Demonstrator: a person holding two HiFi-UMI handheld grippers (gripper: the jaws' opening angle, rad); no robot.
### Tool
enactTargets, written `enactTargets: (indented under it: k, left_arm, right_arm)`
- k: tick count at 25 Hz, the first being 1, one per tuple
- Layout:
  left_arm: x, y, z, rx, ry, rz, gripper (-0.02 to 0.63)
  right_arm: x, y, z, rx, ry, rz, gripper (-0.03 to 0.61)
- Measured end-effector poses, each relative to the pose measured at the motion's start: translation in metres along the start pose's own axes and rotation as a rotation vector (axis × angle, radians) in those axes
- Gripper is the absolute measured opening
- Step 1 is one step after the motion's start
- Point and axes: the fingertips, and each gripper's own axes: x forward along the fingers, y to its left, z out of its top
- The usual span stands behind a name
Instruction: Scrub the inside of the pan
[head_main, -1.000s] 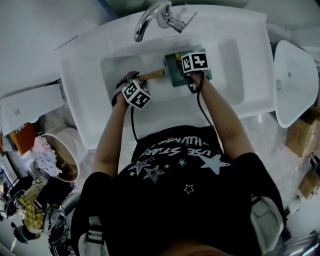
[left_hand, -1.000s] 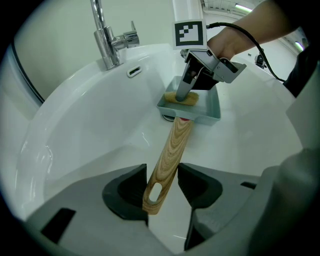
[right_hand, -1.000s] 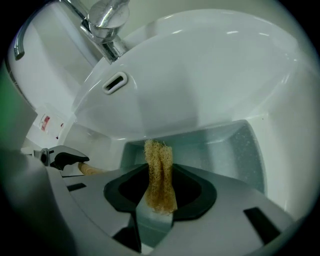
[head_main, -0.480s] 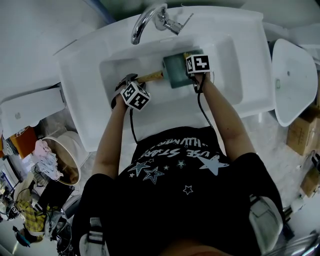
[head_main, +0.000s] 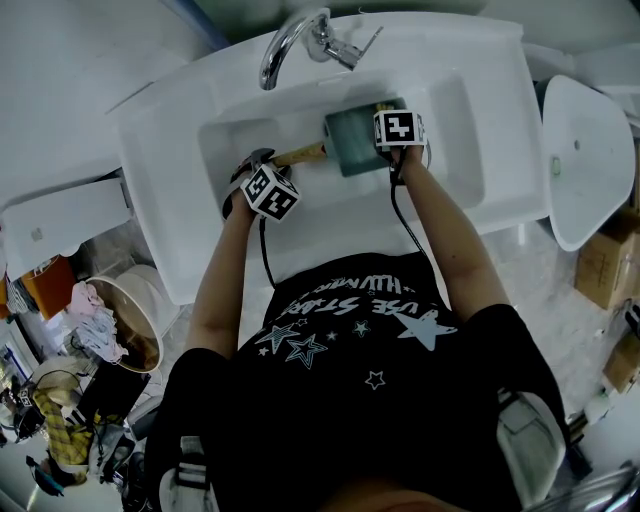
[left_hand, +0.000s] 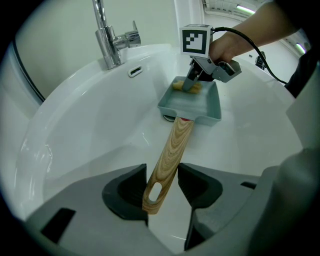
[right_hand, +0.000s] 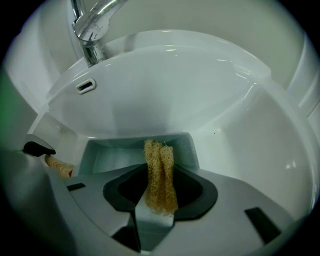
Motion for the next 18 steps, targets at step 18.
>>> enactTargets:
  k: [18]
  left_arm:
    - [0.0,0.0,0.0,-0.013,0.003,0.008,0.202]
  right_arm:
    - [-0.018,0.035,-0.009,0.083,-0.012,0.148,0.147]
